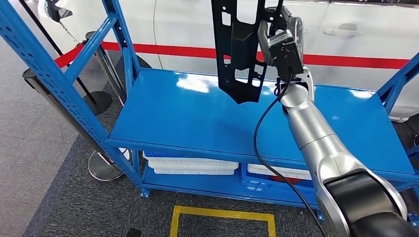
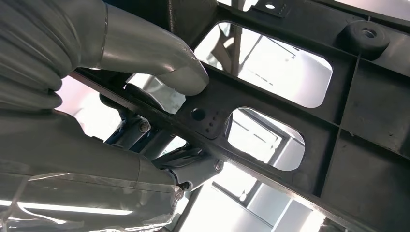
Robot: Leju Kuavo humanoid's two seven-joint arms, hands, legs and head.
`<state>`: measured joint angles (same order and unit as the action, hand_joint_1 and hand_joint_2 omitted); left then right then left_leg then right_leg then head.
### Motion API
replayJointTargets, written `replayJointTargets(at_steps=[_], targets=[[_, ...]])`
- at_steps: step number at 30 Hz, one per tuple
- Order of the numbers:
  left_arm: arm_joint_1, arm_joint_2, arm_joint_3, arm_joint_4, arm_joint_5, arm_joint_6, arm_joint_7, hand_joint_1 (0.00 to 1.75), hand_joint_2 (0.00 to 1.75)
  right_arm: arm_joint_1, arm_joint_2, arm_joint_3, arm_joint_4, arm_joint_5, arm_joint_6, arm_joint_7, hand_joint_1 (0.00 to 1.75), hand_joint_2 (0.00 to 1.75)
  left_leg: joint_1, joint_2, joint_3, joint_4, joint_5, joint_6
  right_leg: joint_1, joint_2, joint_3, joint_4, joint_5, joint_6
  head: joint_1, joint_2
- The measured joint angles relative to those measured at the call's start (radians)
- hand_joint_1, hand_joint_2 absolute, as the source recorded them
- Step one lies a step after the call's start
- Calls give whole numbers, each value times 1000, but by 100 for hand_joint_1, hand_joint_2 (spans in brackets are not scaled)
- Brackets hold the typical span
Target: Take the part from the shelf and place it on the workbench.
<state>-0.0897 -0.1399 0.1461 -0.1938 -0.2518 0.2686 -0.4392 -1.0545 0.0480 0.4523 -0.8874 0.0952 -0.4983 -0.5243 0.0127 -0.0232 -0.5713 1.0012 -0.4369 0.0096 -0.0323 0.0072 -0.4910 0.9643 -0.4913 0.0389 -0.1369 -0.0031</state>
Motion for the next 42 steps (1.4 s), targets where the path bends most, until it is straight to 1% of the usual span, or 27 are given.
replayJointTargets(at_steps=[7, 10, 13, 24, 28, 33, 42], targets=[[1, 1, -2, 0, -4, -10, -3, 0, 0, 20, -11, -14, -59, 3, 4, 13, 175, 175, 0, 0, 0, 0, 0, 0, 0, 0, 0, 0, 0, 0, 0, 0], [1, 2, -3, 0, -4, -39, -9, 0, 0, 31, -14, -18, -74, 18, 14, 22, 175, 175, 0, 0, 0, 0, 0, 0, 0, 0, 0, 0, 0, 0, 0, 0], [1, 2, -3, 0, 3, -68, -19, 0, 0, 41, -15, -20, -80, 28, 20, 25, 175, 175, 0, 0, 0, 0, 0, 0, 0, 0, 0, 0, 0, 0, 0, 0], [-2, 5, -3, 0, 14, -90, -18, 0, 0, 62, -15, -35, -81, 52, 31, 30, 175, 175, 0, 0, 0, 0, 0, 0, 0, 0, 0, 0, 0, 0, 0, 0], [-6, 6, -3, 0, 19, -99, 5, 0, 175, 71, -14, -42, -79, 64, 37, 28, 175, 175, 0, 0, 0, 0, 0, 0, 0, 0, 0, 0, 0, 0, 0, 0], [-7, 7, -3, 0, 22, -109, 61, 0, 175, 72, -12, -51, -71, 69, 50, 17, 175, 175, 0, 0, 0, 0, 0, 0, 0, 0, 0, 0, 0, 0, 0, 0], [-7, 8, -1, 0, 37, -125, 16, 0, 175, 80, -12, -60, -70, 85, 48, 15, 175, 175, 0, 0, 0, 0, 0, 0, 0, 0, 0, 0, 0, 0, 0, 0]])
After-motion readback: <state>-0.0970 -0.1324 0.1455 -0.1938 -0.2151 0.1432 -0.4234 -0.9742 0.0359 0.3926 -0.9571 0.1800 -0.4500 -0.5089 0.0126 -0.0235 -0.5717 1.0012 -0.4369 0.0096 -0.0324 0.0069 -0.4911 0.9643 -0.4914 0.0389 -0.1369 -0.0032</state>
